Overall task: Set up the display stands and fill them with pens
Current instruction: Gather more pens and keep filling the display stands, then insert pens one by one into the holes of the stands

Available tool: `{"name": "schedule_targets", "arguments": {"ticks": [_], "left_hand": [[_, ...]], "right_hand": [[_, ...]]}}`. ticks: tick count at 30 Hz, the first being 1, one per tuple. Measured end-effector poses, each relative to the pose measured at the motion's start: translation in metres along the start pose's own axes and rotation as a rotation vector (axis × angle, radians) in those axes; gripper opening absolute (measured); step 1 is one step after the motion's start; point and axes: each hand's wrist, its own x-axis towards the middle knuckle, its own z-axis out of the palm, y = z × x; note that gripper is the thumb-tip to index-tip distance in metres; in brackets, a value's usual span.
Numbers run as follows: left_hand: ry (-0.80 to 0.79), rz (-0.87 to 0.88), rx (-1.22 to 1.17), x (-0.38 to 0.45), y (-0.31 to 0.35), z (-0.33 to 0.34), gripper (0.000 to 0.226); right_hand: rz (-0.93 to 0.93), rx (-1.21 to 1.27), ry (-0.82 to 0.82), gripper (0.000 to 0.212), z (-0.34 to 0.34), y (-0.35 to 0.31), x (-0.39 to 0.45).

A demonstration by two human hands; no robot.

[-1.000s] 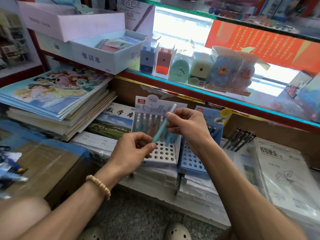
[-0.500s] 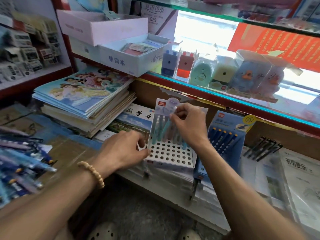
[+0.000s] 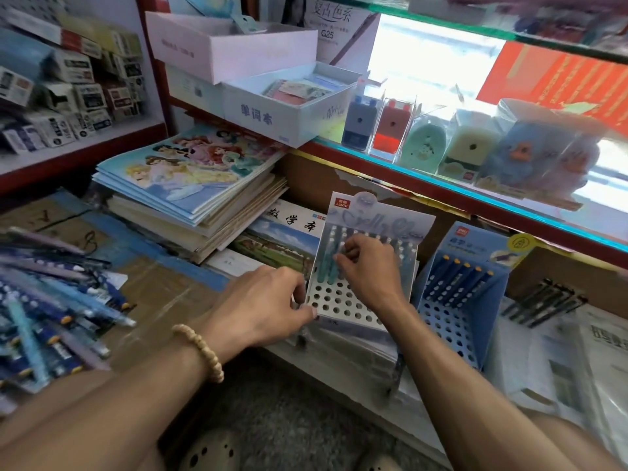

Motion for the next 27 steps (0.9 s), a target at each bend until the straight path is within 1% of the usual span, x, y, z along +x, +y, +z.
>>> {"name": "schedule_targets", "arguments": {"ticks": [6, 9, 11, 13, 17, 19, 21, 23, 27], "left_hand": [[-0.015, -0.003, 0.011, -0.002, -0.002, 0.006, 0.027], [-0.018, 0.004, 0.017, -0.005, -0.001, 0.01, 0.026], [-0.022, 0.008, 0.01, -0.009, 0.0, 0.011, 0.024], [-0.021, 0.016, 0.013, -0.014, 0.0, 0.011, 0.022], [0.036, 0.025, 0.001, -0.027, 0.002, 0.004, 0.016], [0.067, 0.003, -0.019, -0.037, 0.002, -0.005, 0.017], [0.134, -0.028, -0.021, -0.048, -0.003, -0.018, 0.019], [0.221, -0.069, -0.011, -0.061, -0.013, -0.031, 0.019], [0.331, -0.206, -0.04, -0.093, -0.041, -0.051, 0.019]], "right_hand": [[0.01, -0.006, 0.015, 0.01, 0.002, -0.001, 0.0], [-0.009, -0.015, 0.057, 0.02, -0.008, -0.006, -0.001], [-0.057, -0.004, 0.099, 0.028, -0.018, -0.013, 0.0], [-0.118, 0.007, 0.12, 0.032, -0.028, -0.023, 0.0], [-0.22, 0.031, 0.068, 0.029, -0.04, -0.043, -0.003], [-0.258, 0.036, 0.045, 0.027, -0.043, -0.056, -0.003], [-0.294, 0.057, 0.025, 0.025, -0.044, -0.071, 0.001], [-0.334, 0.067, -0.018, 0.023, -0.041, -0.088, 0.007], [-0.403, 0.073, -0.147, 0.027, -0.021, -0.126, 0.015]]}}
